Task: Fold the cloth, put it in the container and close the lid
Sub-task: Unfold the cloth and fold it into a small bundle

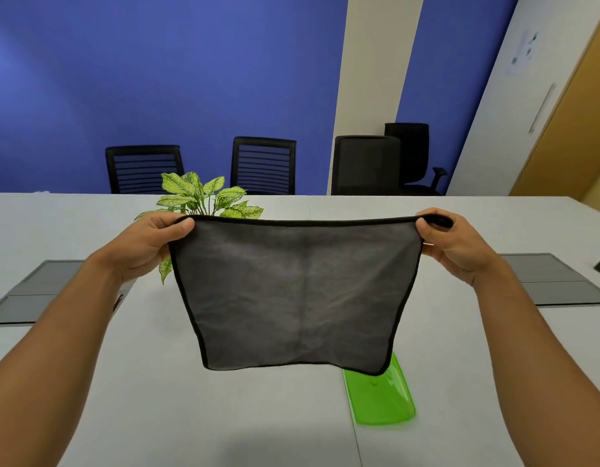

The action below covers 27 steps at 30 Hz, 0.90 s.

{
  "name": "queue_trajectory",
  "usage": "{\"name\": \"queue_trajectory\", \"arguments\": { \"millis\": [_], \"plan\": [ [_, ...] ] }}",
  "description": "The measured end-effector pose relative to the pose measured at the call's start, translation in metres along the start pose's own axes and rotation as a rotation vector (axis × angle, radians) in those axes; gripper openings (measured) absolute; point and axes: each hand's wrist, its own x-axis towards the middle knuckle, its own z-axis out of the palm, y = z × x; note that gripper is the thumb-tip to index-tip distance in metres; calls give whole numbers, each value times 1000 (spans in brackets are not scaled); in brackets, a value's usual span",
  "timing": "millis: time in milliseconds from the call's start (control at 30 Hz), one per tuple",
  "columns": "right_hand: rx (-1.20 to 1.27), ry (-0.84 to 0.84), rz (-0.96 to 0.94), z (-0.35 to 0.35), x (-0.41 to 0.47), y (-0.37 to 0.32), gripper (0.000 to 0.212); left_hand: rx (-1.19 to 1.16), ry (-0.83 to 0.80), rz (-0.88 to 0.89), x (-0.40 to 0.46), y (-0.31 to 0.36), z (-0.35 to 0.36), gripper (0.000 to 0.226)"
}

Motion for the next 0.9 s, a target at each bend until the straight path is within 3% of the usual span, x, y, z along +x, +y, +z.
{"name": "queue_trajectory", "arguments": {
  "millis": [67, 167, 233, 300, 433, 567, 667, 767, 900],
  "plan": [
    [-51, 135, 4, 9, 8, 6, 24, 86, 75, -11, 4, 5, 8, 26],
    [-339, 422, -23, 34, 23, 16, 17, 364, 418, -14, 17, 7, 33, 25],
    [-484, 518, -73, 52, 27, 17, 14, 425, 638, 63, 20, 6, 52, 19],
    [-533, 551, -125, 69, 25, 14, 11, 456, 724, 161, 19, 8, 69, 17],
    [-548, 450, -218, 104, 19, 7, 12, 454, 609, 273, 18, 13, 100, 9],
    [-461, 328, -352, 144, 16, -6, 9, 440, 360, 358, 20, 25, 128, 25],
    [-418, 215, -444, 168, 16, -18, 9, 451, 240, 425, 22, 37, 148, 19],
    [-414, 126, -487, 180, 18, -27, 11, 466, 212, 399, 26, 49, 158, 12],
    [-427, 94, -478, 179, 20, -29, 13, 341, 126, 284, 25, 58, 155, 25]
  ]
}}
